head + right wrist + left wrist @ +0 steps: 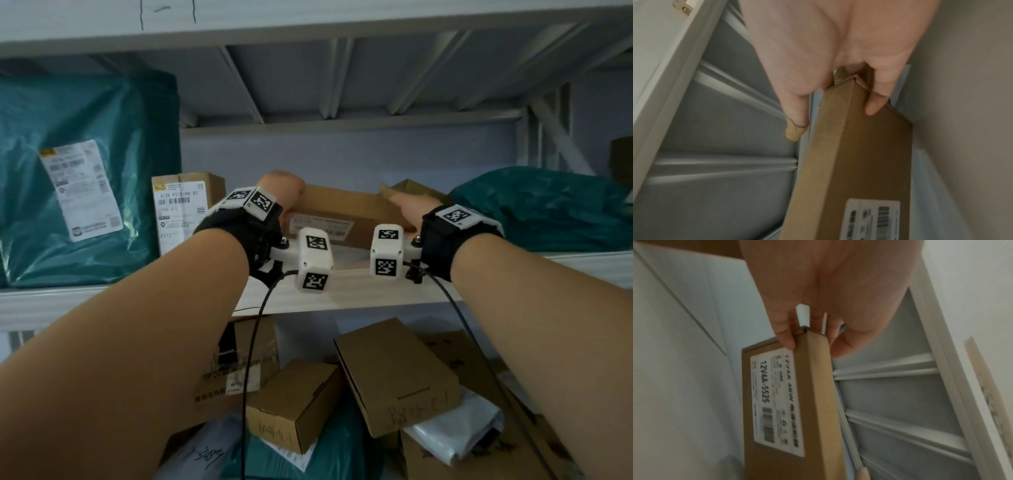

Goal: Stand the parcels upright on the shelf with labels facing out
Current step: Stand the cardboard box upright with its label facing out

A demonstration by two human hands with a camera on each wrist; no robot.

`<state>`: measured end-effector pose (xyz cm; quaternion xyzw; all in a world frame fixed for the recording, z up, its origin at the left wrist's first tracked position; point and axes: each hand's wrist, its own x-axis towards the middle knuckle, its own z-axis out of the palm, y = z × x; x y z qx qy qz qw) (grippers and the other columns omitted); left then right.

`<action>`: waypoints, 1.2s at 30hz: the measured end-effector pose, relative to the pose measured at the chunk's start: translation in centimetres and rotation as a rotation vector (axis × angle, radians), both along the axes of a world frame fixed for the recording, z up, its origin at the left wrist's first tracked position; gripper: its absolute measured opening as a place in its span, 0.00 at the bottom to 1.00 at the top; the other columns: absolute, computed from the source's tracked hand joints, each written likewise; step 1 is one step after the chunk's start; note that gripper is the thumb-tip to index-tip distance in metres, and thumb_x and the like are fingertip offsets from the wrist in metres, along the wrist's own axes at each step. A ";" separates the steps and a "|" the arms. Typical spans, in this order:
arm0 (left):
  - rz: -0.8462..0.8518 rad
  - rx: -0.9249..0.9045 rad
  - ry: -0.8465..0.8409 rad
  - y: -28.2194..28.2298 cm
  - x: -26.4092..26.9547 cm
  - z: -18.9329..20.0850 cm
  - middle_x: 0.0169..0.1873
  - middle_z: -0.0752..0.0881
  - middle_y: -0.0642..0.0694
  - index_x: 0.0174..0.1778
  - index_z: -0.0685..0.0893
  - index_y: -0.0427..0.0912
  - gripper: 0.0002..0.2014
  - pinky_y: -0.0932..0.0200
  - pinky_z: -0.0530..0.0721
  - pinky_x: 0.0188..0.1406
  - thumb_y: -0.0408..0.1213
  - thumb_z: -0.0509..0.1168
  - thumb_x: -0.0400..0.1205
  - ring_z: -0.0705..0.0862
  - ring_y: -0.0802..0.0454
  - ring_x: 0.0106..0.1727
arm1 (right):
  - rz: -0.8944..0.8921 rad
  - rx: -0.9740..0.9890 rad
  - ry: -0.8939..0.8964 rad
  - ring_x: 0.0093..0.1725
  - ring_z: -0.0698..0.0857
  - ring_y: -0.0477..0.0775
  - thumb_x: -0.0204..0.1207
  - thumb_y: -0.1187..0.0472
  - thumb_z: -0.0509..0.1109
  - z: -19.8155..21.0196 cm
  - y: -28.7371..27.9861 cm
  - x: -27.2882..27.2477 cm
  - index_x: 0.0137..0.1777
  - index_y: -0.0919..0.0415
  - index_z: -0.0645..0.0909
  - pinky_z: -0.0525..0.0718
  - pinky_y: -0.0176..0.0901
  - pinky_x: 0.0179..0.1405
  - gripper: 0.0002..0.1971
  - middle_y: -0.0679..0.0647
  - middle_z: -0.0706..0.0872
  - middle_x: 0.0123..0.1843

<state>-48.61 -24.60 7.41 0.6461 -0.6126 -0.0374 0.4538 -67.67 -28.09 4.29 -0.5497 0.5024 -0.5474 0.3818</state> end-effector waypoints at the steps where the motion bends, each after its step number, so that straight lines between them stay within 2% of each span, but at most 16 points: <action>1: 0.016 -0.047 -0.067 -0.1 0.5 0.1 0.74 0.75 0.36 0.71 0.74 0.34 0.20 0.56 0.81 0.55 0.30 0.60 0.82 0.75 0.40 0.74 | 0.010 -0.011 -0.072 0.44 0.80 0.54 0.71 0.40 0.71 -0.1 0.4 -0.2 0.77 0.60 0.68 0.85 0.45 0.51 0.38 0.57 0.77 0.65; 3: 0.064 -0.171 -0.266 1.4 1.2 -0.1 0.74 0.73 0.38 0.69 0.76 0.33 0.19 0.54 0.72 0.72 0.29 0.62 0.82 0.72 0.42 0.75 | 0.018 -0.043 -0.174 0.50 0.79 0.53 0.71 0.42 0.73 -0.2 0.5 -0.5 0.75 0.60 0.70 0.86 0.38 0.39 0.37 0.54 0.76 0.64; 4: 0.045 -0.220 -0.281 1.7 2.0 -0.1 0.74 0.73 0.39 0.67 0.78 0.32 0.17 0.55 0.69 0.75 0.29 0.63 0.81 0.71 0.43 0.75 | 0.017 -0.055 -0.187 0.52 0.79 0.53 0.70 0.42 0.73 -0.3 0.5 -0.5 0.72 0.60 0.71 0.85 0.35 0.33 0.35 0.54 0.76 0.64; 6: -0.021 -0.303 -0.212 2.0 3.2 -0.3 0.75 0.73 0.41 0.64 0.82 0.32 0.15 0.55 0.69 0.76 0.29 0.63 0.81 0.73 0.44 0.75 | 0.025 -0.046 -0.175 0.53 0.79 0.53 0.68 0.40 0.74 -0.6 1.4 -0.3 0.67 0.61 0.72 0.84 0.33 0.20 0.33 0.55 0.76 0.61; 7: -0.070 -0.345 -0.089 2.2 3.5 -0.3 0.76 0.72 0.41 0.64 0.82 0.33 0.15 0.56 0.70 0.76 0.29 0.62 0.82 0.74 0.44 0.74 | 0.054 -0.041 -0.163 0.54 0.78 0.53 0.68 0.42 0.75 -0.8 1.8 -0.1 0.71 0.64 0.71 0.82 0.32 0.19 0.37 0.57 0.76 0.61; 10: -0.365 -0.337 0.401 2.9 3.5 0.4 0.72 0.76 0.39 0.67 0.80 0.34 0.18 0.62 0.81 0.60 0.22 0.59 0.82 0.80 0.46 0.65 | 0.153 -0.081 -0.059 0.64 0.77 0.57 0.74 0.52 0.74 -1.0 2.1 0.3 0.82 0.61 0.59 0.81 0.30 0.33 0.40 0.61 0.71 0.76; 13: -0.564 -0.300 0.699 3.6 3.3 1.4 0.48 0.83 0.45 0.70 0.76 0.33 0.21 0.71 0.82 0.40 0.19 0.56 0.81 0.81 0.57 0.43 | 0.177 -0.117 0.054 0.71 0.74 0.61 0.73 0.63 0.75 -0.6 1.9 0.7 0.82 0.53 0.58 0.79 0.38 0.43 0.41 0.58 0.68 0.79; 16: -0.581 -0.305 0.648 3.7 3.4 2.0 0.43 0.83 0.45 0.57 0.82 0.37 0.14 0.69 0.84 0.38 0.20 0.60 0.81 0.83 0.52 0.47 | 0.161 -0.109 0.100 0.65 0.79 0.59 0.66 0.68 0.79 -0.3 1.9 1.3 0.79 0.52 0.64 0.83 0.51 0.58 0.42 0.56 0.76 0.73; 19: -0.523 -0.323 0.563 3.7 3.6 2.7 0.43 0.82 0.45 0.45 0.82 0.44 0.10 0.65 0.85 0.39 0.23 0.62 0.80 0.83 0.50 0.46 | 0.126 -0.129 0.089 0.63 0.82 0.60 0.62 0.63 0.82 -0.2 1.8 1.0 0.77 0.52 0.68 0.82 0.60 0.63 0.42 0.54 0.81 0.67; 23: -0.390 -0.271 0.426 3.6 5.3 3.3 0.40 0.81 0.45 0.44 0.82 0.47 0.07 0.64 0.83 0.34 0.30 0.65 0.80 0.82 0.53 0.39 | 0.100 -0.138 0.069 0.55 0.86 0.56 0.66 0.59 0.81 0.6 3.0 0.9 0.77 0.52 0.67 0.85 0.54 0.55 0.40 0.53 0.82 0.64; 27: -0.290 -0.251 0.335 4.3 7.2 3.5 0.32 0.80 0.47 0.49 0.82 0.43 0.05 0.65 0.84 0.29 0.32 0.67 0.79 0.79 0.55 0.29 | 0.111 -0.143 0.099 0.60 0.83 0.57 0.70 0.57 0.77 1.1 3.3 1.3 0.77 0.53 0.68 0.82 0.48 0.53 0.35 0.56 0.77 0.72; 29: -0.133 -0.403 0.157 4.9 7.7 3.8 0.33 0.82 0.48 0.49 0.85 0.45 0.06 0.61 0.84 0.34 0.36 0.64 0.80 0.80 0.53 0.31 | 0.137 -0.129 0.096 0.64 0.81 0.58 0.71 0.59 0.76 1.2 3.2 1.6 0.78 0.53 0.68 0.83 0.47 0.50 0.35 0.55 0.73 0.77; 31: 0.096 -0.544 -0.028 5.3 8.2 3.9 0.44 0.85 0.46 0.49 0.86 0.46 0.10 0.55 0.82 0.48 0.37 0.61 0.78 0.83 0.47 0.45 | 0.134 -0.116 0.115 0.66 0.80 0.57 0.67 0.58 0.78 1.1 3.3 2.1 0.79 0.51 0.67 0.85 0.47 0.50 0.39 0.51 0.73 0.77; 32: 0.225 -0.567 -0.097 5.3 8.6 3.8 0.51 0.84 0.44 0.50 0.86 0.47 0.12 0.51 0.79 0.56 0.38 0.59 0.77 0.82 0.44 0.55 | 0.140 -0.113 0.132 0.67 0.81 0.57 0.64 0.55 0.79 1.1 3.2 2.4 0.79 0.51 0.67 0.84 0.52 0.57 0.41 0.52 0.74 0.76; 34: 0.407 -0.457 -0.164 5.0 9.7 3.2 0.62 0.80 0.43 0.57 0.84 0.50 0.15 0.44 0.70 0.67 0.41 0.58 0.77 0.75 0.40 0.67 | 0.159 -0.108 0.146 0.66 0.82 0.57 0.63 0.54 0.79 1.0 3.2 3.0 0.78 0.52 0.68 0.80 0.54 0.67 0.41 0.52 0.79 0.73; 36: 0.415 -0.306 -0.171 4.3 11.0 2.7 0.64 0.80 0.42 0.60 0.82 0.51 0.18 0.43 0.69 0.70 0.44 0.55 0.77 0.75 0.39 0.67 | 0.172 -0.119 0.139 0.64 0.81 0.54 0.70 0.58 0.75 0.8 2.9 3.7 0.78 0.56 0.68 0.78 0.45 0.64 0.35 0.48 0.79 0.66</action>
